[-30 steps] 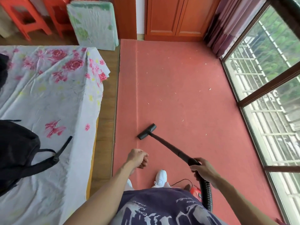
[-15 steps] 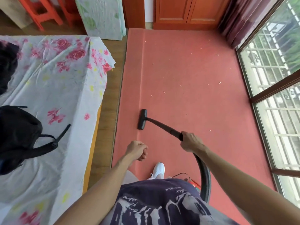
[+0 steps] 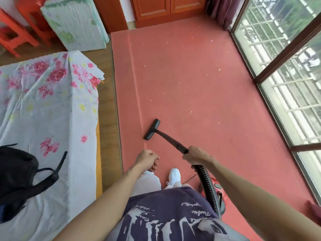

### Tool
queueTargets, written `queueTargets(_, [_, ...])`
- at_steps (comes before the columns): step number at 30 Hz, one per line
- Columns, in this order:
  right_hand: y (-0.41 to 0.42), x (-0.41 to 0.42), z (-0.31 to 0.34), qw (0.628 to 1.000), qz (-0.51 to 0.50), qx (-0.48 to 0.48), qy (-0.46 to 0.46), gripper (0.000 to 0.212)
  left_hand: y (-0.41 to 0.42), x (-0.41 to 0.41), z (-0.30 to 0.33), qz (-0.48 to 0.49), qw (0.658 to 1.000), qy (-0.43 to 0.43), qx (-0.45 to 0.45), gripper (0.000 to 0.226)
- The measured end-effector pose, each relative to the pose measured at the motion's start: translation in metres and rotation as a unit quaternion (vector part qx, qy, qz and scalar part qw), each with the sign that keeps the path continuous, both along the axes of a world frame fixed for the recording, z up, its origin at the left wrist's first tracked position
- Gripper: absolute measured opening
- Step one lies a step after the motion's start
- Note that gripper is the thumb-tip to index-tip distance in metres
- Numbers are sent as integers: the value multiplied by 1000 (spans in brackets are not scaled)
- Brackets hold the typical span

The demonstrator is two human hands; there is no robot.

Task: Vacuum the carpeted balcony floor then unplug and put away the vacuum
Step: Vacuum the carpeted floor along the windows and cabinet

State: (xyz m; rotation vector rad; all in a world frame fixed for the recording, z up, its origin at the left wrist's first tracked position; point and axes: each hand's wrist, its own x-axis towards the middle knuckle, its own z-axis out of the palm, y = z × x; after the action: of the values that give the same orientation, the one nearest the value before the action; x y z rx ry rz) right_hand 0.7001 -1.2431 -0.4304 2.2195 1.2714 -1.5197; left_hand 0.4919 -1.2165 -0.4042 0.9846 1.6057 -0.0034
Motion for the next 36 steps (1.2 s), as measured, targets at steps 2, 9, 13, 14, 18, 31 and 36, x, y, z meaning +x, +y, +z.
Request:
queueTargets(2, [-34, 21, -4, 997, -69, -3, -17, 16, 6, 12, -1, -35, 999, -1, -3, 14])
queueTargets(9, [-141, 64, 17, 949, -310, -9, -50, 28, 29, 65, -7, -202, 979, -6, -4, 15])
queueTargets(13, [-162, 24, 32, 936, -343, -7, -84, 20, 36, 84, -6, -252, 967, -28, 0, 13])
queueTargets(14, [-160, 12, 32, 933, -350, -6, -77, 18, 37, 85, -4, -261, 965, -34, -2, 14])
queueTargets(18, [-126, -26, 21, 923, -384, -19, -29, 15, 41, 69, 3, -279, 958, -60, -7, 16])
queueTargets(31, [-7, -69, -5, 790, -608, 43, 68, 22, 89, -55, 2, -193, 978, -73, -23, 14])
queueTargets(36, [-35, -90, 17, 682, -721, 103, 65, 15, 96, -74, -7, -234, 968, -75, -49, 17])
